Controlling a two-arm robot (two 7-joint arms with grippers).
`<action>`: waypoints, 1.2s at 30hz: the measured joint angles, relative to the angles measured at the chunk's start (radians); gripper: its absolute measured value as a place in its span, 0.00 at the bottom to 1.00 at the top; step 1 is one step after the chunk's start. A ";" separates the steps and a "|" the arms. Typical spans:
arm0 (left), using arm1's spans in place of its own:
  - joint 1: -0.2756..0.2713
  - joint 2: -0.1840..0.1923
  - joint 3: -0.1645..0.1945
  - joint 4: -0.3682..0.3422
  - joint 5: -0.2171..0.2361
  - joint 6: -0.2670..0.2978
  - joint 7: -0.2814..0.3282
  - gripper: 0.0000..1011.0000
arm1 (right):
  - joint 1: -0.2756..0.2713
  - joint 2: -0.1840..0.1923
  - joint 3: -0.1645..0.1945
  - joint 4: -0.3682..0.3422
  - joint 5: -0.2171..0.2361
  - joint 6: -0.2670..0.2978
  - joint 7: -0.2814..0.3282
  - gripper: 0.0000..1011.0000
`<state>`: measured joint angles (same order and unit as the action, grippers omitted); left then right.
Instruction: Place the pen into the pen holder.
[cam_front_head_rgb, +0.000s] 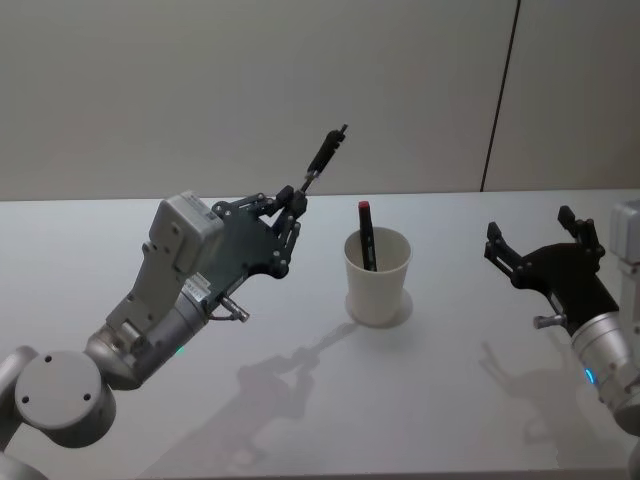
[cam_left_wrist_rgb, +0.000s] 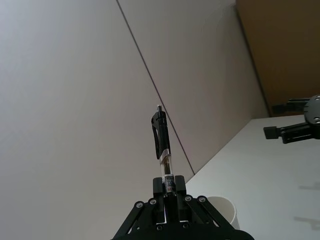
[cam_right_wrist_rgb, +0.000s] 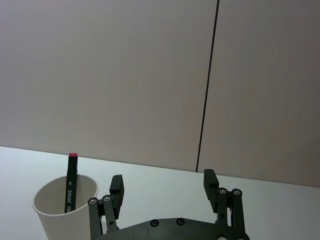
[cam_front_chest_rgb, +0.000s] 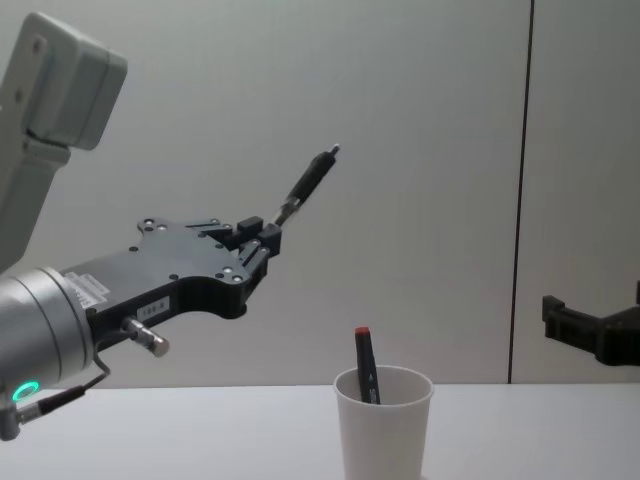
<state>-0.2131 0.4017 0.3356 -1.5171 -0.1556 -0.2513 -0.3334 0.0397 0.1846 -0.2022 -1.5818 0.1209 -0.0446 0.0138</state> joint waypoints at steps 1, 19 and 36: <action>-0.005 -0.001 -0.001 0.008 -0.002 -0.014 -0.021 0.14 | 0.000 0.000 0.000 0.000 0.000 0.000 0.000 0.99; -0.039 -0.004 -0.005 0.065 -0.010 -0.085 -0.136 0.14 | -0.001 0.000 0.000 0.000 0.000 -0.001 0.006 0.99; -0.046 -0.006 -0.007 0.077 -0.012 -0.101 -0.162 0.14 | -0.010 0.011 -0.005 -0.029 0.028 -0.021 0.135 0.99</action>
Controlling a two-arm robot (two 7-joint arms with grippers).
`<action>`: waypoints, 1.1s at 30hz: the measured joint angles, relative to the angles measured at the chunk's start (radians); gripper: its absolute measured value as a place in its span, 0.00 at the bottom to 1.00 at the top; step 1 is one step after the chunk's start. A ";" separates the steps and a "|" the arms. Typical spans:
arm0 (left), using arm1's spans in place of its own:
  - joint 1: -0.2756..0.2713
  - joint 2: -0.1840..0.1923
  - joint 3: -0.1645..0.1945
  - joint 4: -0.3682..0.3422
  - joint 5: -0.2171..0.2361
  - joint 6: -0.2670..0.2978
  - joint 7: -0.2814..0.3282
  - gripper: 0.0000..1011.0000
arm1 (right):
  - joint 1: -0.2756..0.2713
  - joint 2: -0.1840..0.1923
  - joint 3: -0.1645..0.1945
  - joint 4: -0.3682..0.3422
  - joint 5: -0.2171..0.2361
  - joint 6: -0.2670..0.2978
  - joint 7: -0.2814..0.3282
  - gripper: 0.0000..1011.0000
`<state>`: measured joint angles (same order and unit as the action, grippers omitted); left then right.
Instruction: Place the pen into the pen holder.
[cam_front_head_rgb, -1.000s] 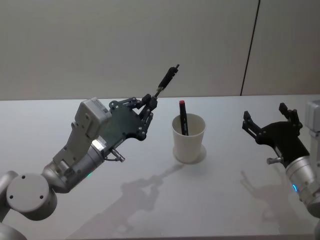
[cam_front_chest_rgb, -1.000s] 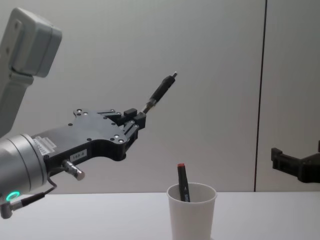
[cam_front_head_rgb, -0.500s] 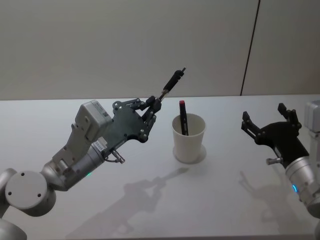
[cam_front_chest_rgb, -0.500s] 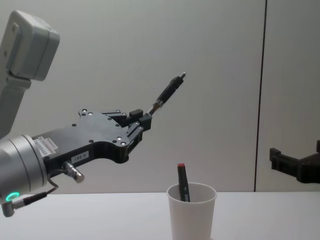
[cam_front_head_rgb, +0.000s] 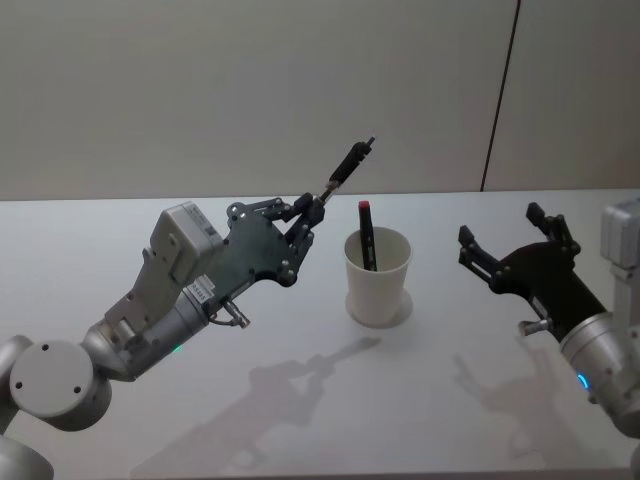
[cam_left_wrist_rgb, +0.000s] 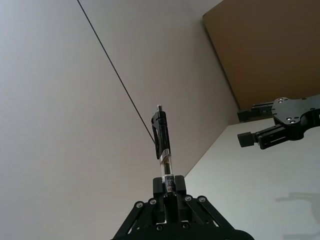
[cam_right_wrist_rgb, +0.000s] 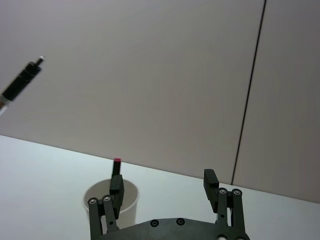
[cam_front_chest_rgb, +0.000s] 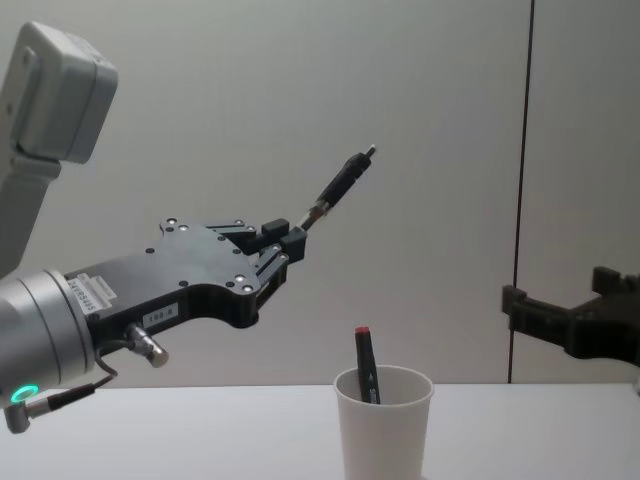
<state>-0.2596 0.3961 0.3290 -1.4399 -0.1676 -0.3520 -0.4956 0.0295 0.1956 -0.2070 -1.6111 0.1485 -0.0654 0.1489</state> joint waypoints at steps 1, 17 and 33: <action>0.000 0.000 0.000 0.000 0.000 0.000 -0.001 0.14 | 0.000 0.001 -0.001 -0.004 0.006 0.000 0.013 0.99; -0.002 0.000 0.000 0.003 0.000 -0.004 -0.006 0.14 | 0.011 -0.004 -0.009 -0.040 0.119 0.041 0.154 0.99; -0.002 0.000 0.000 0.004 0.000 -0.005 -0.008 0.14 | 0.042 -0.023 -0.011 -0.054 0.266 0.159 0.216 0.99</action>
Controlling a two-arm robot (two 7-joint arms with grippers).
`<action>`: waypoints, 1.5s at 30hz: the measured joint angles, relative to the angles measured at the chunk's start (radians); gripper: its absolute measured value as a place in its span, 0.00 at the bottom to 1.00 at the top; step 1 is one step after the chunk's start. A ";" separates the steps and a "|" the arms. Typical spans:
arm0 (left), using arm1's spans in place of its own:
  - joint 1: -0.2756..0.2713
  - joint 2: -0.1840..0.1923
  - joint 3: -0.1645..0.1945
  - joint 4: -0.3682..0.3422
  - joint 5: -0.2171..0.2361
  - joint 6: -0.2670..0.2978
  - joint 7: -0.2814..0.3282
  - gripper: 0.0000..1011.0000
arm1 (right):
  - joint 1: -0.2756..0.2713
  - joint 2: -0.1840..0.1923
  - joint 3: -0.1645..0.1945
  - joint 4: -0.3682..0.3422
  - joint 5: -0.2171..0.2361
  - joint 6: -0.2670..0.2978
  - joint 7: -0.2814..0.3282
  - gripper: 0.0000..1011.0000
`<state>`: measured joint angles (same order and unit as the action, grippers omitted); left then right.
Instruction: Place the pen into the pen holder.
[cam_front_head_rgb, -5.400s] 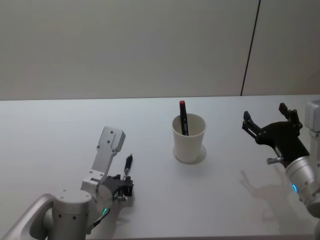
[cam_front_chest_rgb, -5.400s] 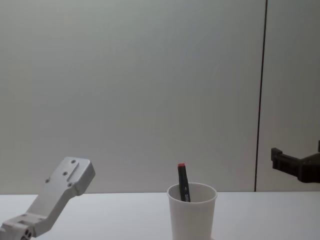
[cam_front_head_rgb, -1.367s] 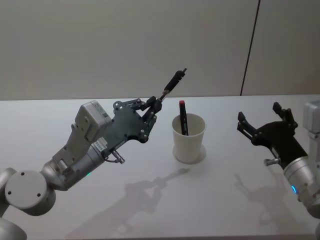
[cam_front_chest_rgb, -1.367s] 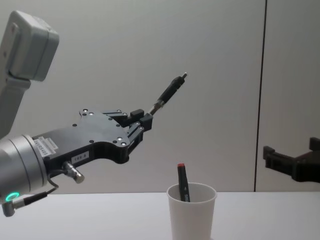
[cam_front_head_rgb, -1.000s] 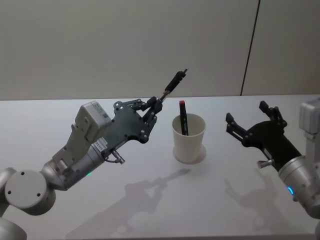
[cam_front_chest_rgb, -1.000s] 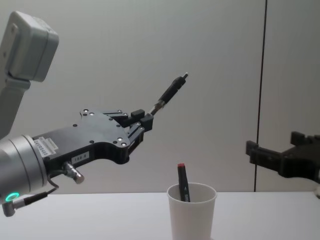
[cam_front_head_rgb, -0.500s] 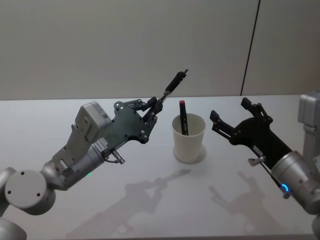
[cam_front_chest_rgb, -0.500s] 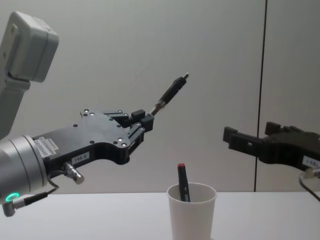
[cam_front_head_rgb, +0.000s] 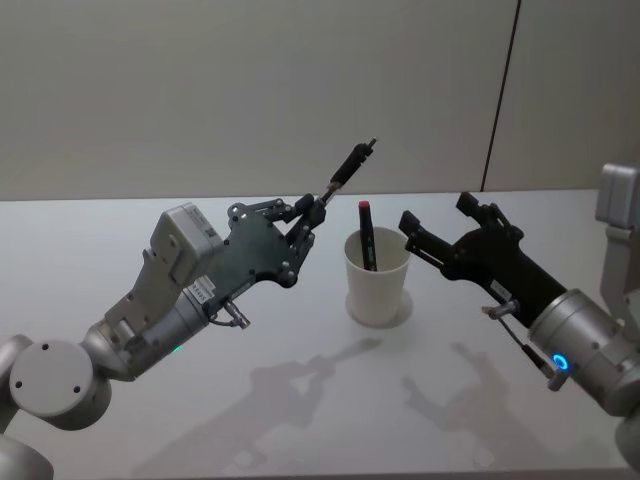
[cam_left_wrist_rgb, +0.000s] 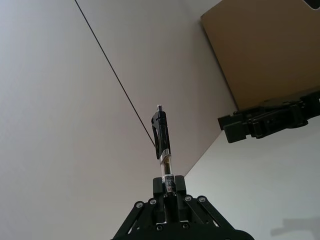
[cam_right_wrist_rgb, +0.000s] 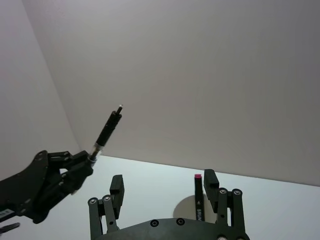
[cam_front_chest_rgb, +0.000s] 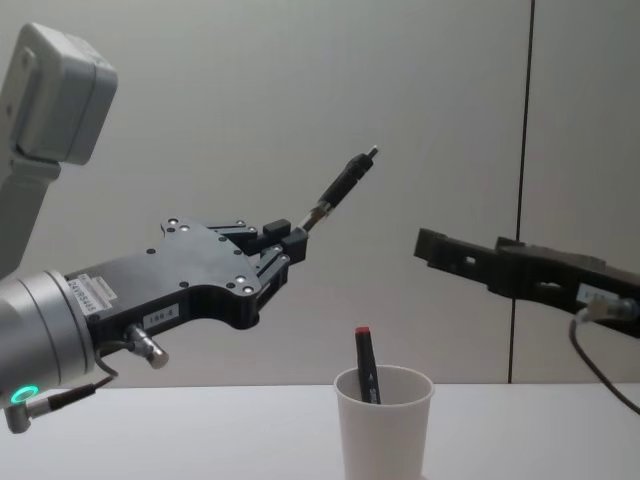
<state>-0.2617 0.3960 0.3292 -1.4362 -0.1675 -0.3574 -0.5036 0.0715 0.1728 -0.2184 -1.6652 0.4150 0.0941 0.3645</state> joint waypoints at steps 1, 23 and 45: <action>0.000 0.000 0.000 0.000 0.000 0.000 0.000 0.14 | 0.001 -0.001 0.000 -0.001 0.007 0.006 0.004 0.99; 0.000 0.000 0.000 0.000 0.000 0.000 0.000 0.14 | 0.011 -0.010 -0.019 -0.046 0.150 0.118 0.084 0.99; 0.000 0.000 0.000 0.000 0.000 0.000 0.000 0.14 | 0.060 -0.044 -0.033 -0.028 0.219 0.185 0.020 0.99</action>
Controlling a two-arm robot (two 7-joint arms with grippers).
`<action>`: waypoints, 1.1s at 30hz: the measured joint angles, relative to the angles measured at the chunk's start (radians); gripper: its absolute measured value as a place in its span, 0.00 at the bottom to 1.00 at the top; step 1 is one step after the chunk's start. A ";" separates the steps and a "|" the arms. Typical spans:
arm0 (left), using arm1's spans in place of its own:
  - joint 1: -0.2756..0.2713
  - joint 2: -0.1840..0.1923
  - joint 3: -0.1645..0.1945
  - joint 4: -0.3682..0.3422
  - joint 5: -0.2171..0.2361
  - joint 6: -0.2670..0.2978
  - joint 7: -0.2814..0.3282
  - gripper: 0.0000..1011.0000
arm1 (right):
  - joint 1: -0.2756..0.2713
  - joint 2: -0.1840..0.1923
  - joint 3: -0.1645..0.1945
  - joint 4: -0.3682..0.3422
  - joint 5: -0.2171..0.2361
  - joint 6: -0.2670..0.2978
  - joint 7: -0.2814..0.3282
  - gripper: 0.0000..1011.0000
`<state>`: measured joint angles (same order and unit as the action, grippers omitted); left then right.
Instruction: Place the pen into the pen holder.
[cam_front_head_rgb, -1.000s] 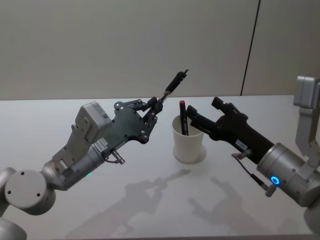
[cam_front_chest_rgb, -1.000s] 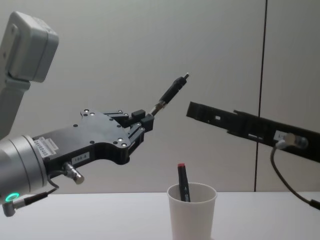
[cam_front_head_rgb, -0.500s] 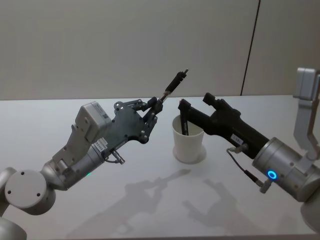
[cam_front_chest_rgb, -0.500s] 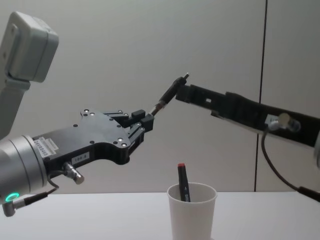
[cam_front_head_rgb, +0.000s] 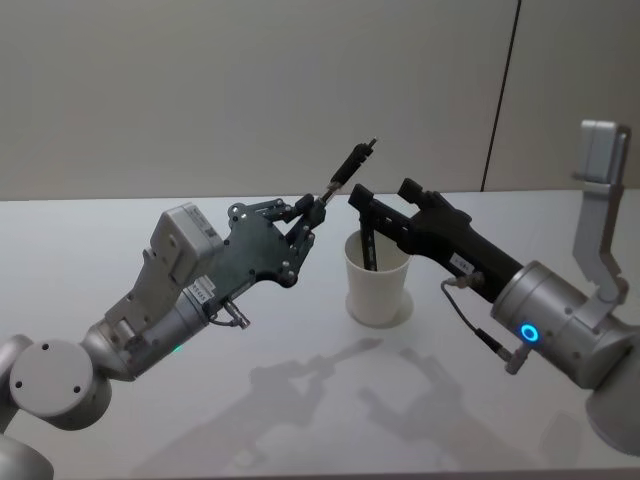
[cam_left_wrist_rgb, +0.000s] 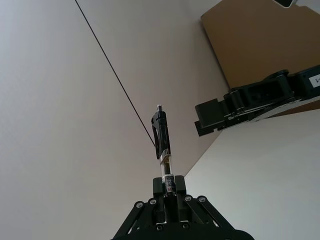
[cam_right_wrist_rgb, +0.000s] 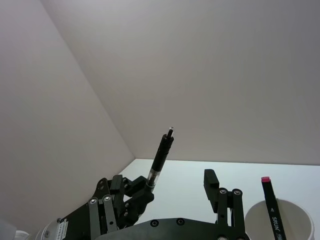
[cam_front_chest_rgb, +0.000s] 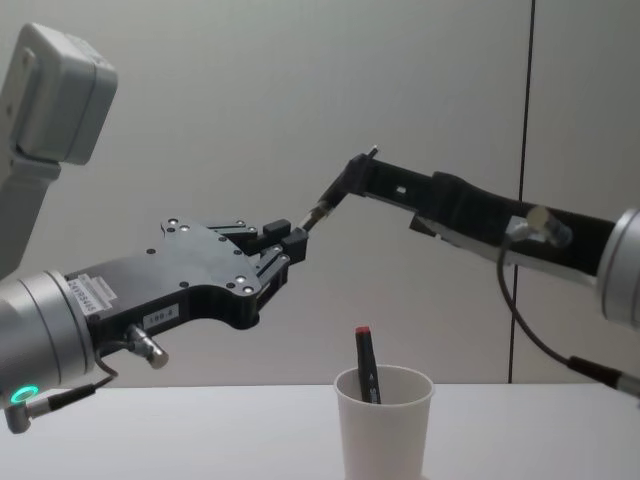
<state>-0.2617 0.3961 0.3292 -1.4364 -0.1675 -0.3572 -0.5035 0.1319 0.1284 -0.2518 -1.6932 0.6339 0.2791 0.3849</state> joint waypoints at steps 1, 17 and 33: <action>0.000 0.000 0.000 0.000 0.000 0.000 0.000 0.14 | 0.004 -0.004 -0.002 0.003 0.002 0.006 -0.008 0.99; 0.000 0.000 0.000 0.000 0.000 0.000 0.000 0.14 | 0.044 -0.039 -0.022 0.027 0.032 0.049 -0.060 0.99; 0.000 0.000 0.000 0.000 0.000 0.000 0.000 0.14 | 0.079 -0.067 -0.030 0.041 0.072 0.067 -0.124 0.99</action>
<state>-0.2617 0.3961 0.3292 -1.4364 -0.1675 -0.3572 -0.5035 0.2113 0.0613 -0.2822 -1.6527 0.7060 0.3464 0.2609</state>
